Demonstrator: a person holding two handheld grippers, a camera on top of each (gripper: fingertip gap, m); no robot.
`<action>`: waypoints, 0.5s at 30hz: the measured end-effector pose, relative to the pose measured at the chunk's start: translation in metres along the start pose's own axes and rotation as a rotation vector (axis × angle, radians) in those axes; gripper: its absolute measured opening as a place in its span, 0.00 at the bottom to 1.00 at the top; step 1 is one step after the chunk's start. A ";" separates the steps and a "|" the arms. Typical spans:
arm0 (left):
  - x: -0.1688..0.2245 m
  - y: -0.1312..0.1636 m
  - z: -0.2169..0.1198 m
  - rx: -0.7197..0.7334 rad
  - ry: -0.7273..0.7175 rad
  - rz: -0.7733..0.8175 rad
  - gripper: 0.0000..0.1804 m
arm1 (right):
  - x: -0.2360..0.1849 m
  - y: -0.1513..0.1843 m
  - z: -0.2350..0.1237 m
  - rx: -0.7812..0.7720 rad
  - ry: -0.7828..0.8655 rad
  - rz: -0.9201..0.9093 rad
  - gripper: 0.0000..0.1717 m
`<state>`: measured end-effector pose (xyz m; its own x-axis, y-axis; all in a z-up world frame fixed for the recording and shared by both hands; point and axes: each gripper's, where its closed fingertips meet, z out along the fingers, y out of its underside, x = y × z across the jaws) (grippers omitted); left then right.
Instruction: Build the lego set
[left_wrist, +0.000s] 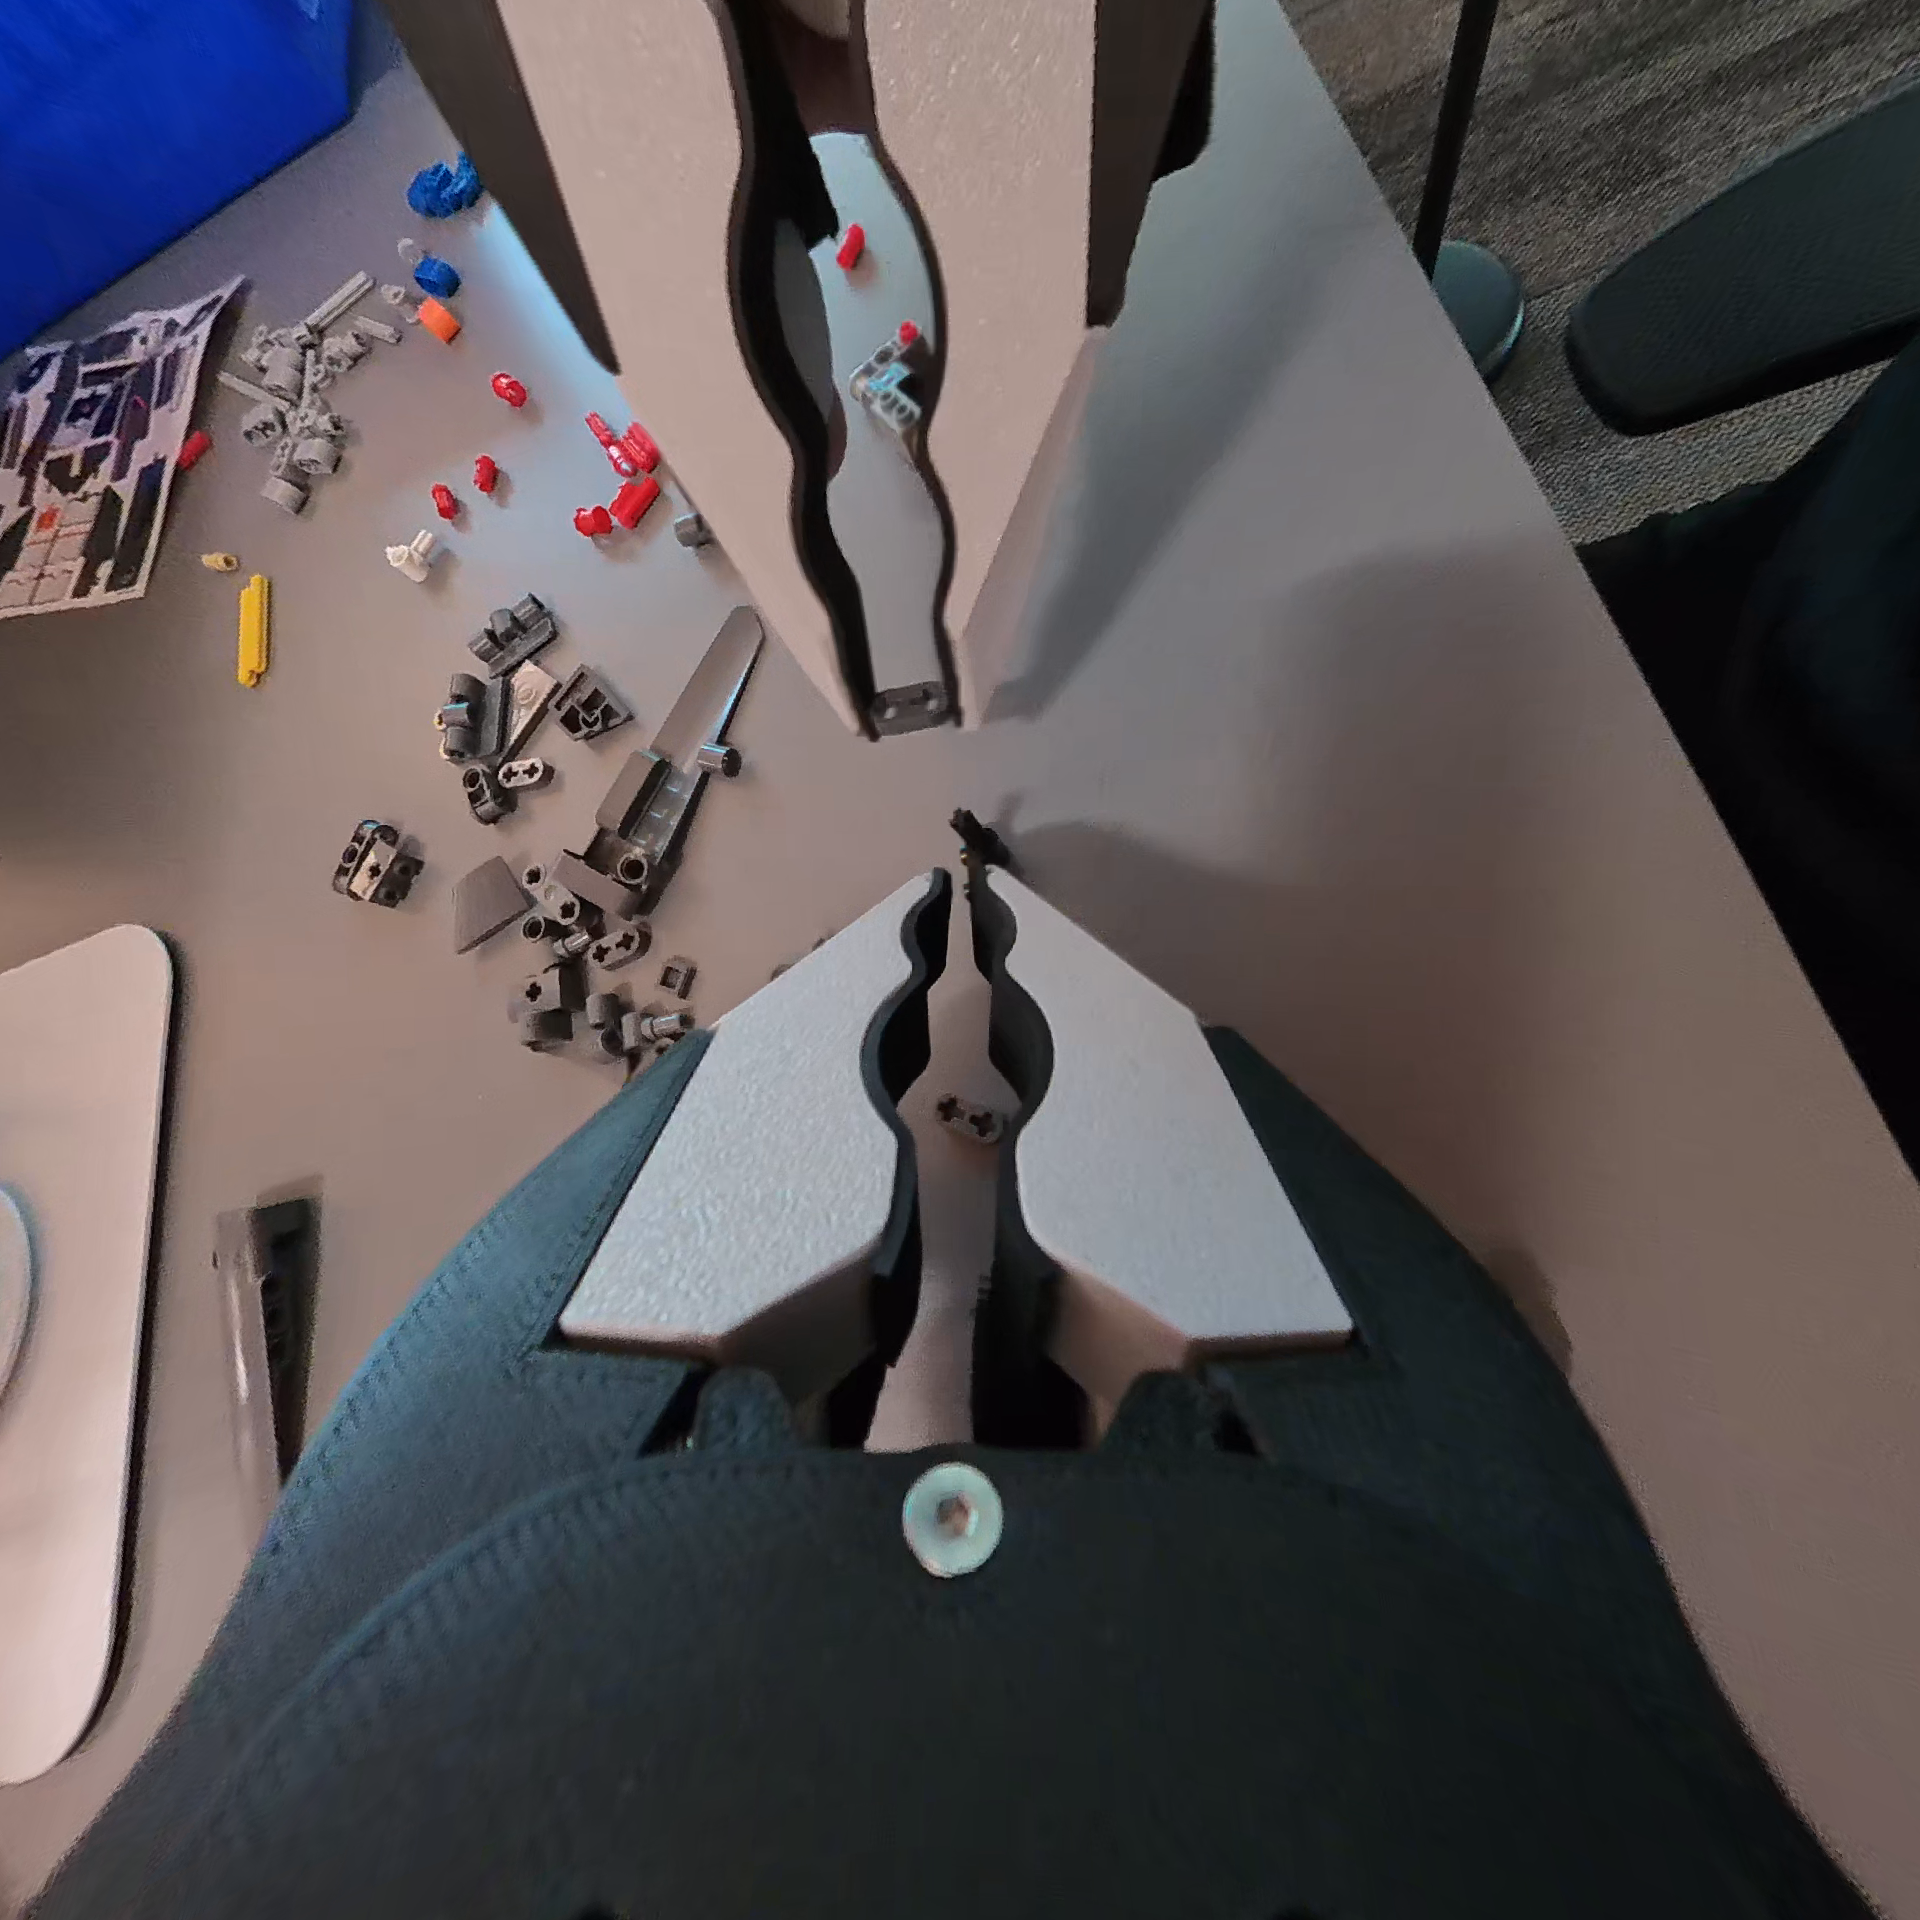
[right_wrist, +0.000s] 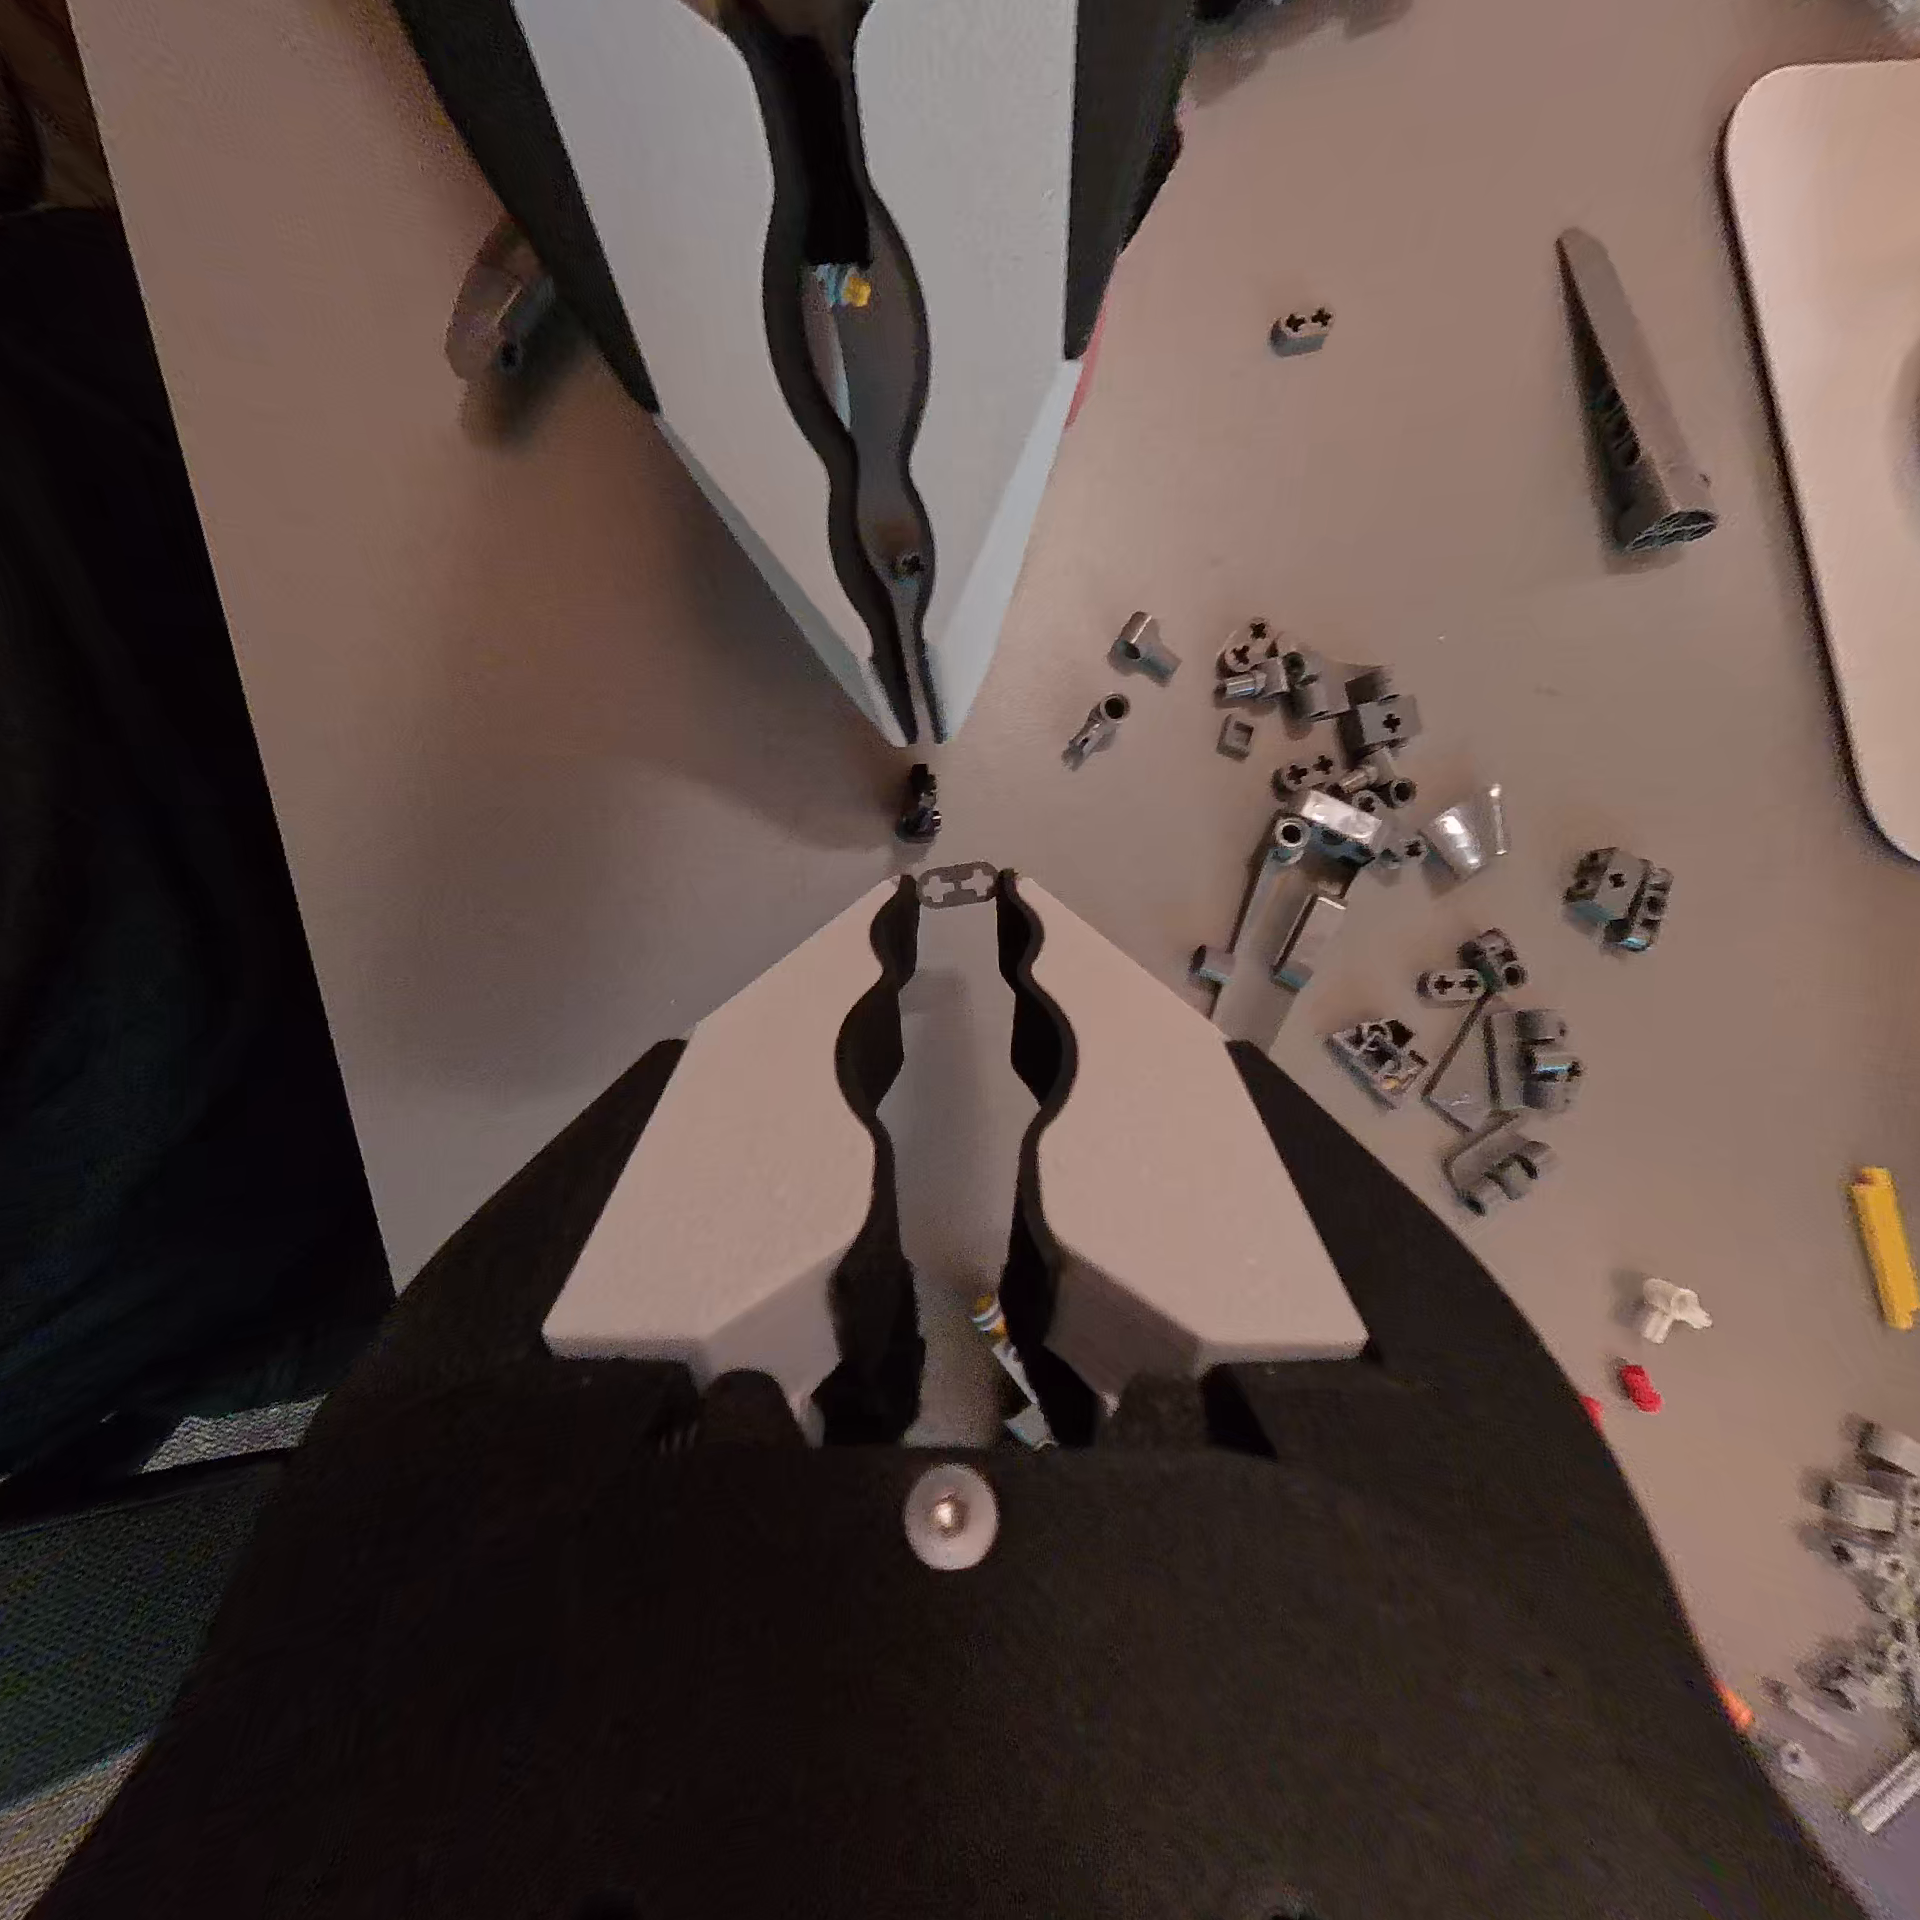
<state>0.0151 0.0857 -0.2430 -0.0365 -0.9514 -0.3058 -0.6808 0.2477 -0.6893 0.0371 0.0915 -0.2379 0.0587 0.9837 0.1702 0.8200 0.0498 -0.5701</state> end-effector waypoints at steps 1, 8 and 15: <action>-0.001 0.001 0.001 -0.008 -0.002 0.002 0.01 | -0.002 0.002 0.001 0.000 -0.006 0.003 0.07; 0.002 0.004 0.007 -0.031 0.033 -0.001 0.02 | -0.006 0.002 0.005 0.037 -0.010 0.012 0.07; 0.001 0.013 0.015 -0.079 0.009 0.029 0.02 | -0.004 -0.001 0.005 0.039 -0.014 -0.008 0.07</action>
<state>0.0176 0.0902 -0.2621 -0.0636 -0.9458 -0.3184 -0.7350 0.2602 -0.6261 0.0334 0.0885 -0.2422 0.0441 0.9855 0.1636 0.7975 0.0639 -0.5999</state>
